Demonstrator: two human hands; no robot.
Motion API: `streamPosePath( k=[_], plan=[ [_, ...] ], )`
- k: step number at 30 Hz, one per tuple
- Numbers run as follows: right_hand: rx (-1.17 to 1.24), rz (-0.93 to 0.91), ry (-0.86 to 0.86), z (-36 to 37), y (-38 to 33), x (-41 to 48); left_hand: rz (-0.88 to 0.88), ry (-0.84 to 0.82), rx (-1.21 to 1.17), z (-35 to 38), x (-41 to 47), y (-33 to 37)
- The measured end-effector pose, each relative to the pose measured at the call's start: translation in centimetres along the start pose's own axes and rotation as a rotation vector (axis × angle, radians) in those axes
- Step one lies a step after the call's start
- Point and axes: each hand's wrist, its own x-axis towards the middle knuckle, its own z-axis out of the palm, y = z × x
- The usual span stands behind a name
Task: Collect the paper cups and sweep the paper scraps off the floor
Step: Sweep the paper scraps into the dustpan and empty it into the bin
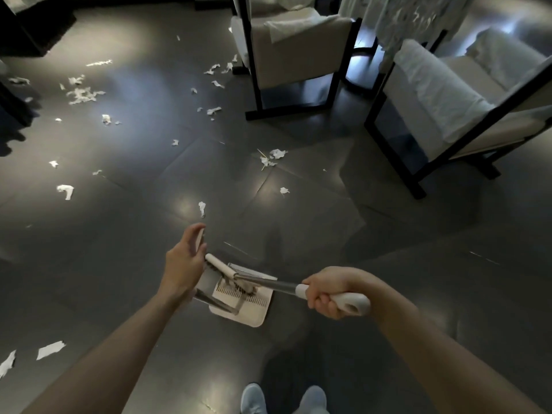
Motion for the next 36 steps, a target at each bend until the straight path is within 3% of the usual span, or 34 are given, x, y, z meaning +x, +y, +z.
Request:
streamPosePath(
  k=[8,16,24,28,33,36],
  plan=[
    [0.066,-0.127,0.115,-8.8,-7.8,1.5,-0.08,0.001,-0.109,2.2,7.6,4.0],
    [0.071,-0.277,0.307,-21.4,-16.7,4.3,-0.151,0.193,-0.082,7.2,18.0,9.4],
    [-0.06,-0.246,0.42,-30.0,-23.3,8.9,-0.136,0.048,0.025,11.1,25.4,12.1],
    [-0.109,-0.169,0.363,-30.2,-24.4,11.6,-0.107,0.016,0.062,12.2,29.4,12.2],
    [-0.445,-0.125,0.259,-25.7,-23.8,11.3,-0.144,0.037,0.074,12.0,32.0,12.1],
    [-0.238,-0.061,0.119,-24.7,-25.5,9.7,-0.142,0.02,0.052,11.6,33.1,12.5]
  ],
)
